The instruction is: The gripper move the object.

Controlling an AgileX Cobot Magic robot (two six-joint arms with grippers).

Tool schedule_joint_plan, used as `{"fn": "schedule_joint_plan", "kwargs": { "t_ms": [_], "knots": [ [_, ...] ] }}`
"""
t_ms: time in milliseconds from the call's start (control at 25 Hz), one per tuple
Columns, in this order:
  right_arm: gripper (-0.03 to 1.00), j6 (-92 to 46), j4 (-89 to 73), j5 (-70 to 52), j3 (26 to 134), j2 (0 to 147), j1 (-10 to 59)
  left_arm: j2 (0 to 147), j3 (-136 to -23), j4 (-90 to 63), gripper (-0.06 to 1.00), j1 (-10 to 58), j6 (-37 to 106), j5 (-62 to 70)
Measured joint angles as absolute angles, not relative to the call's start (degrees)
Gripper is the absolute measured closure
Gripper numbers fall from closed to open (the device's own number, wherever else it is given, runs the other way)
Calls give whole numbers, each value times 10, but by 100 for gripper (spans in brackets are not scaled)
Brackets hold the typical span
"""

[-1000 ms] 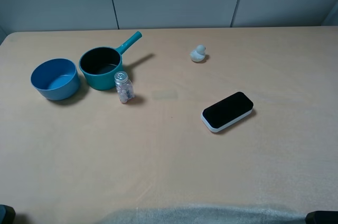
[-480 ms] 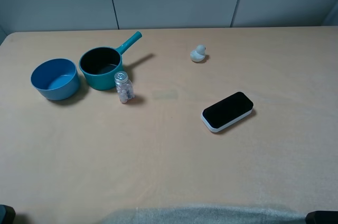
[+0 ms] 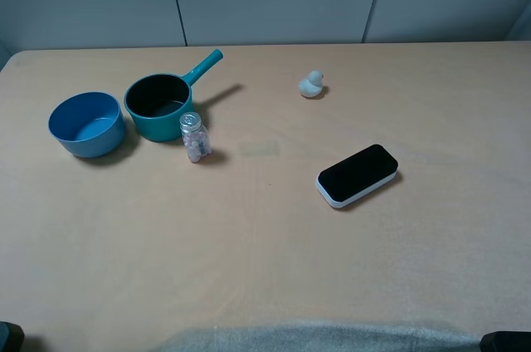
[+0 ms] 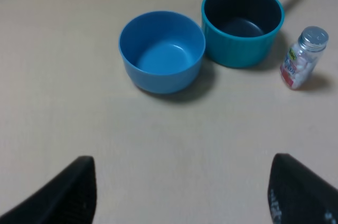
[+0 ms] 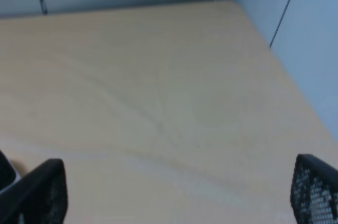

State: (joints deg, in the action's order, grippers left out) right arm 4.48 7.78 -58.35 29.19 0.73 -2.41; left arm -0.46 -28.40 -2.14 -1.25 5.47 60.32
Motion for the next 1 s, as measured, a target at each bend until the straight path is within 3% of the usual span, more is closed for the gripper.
{"fn": "schedule_joint_plan", "kwargs": {
  "t_ms": [1000],
  "knots": [
    [33,15,76,-588,282,-3,-7,-5,-284,-21,20,-12,55,603]
  ]
}}
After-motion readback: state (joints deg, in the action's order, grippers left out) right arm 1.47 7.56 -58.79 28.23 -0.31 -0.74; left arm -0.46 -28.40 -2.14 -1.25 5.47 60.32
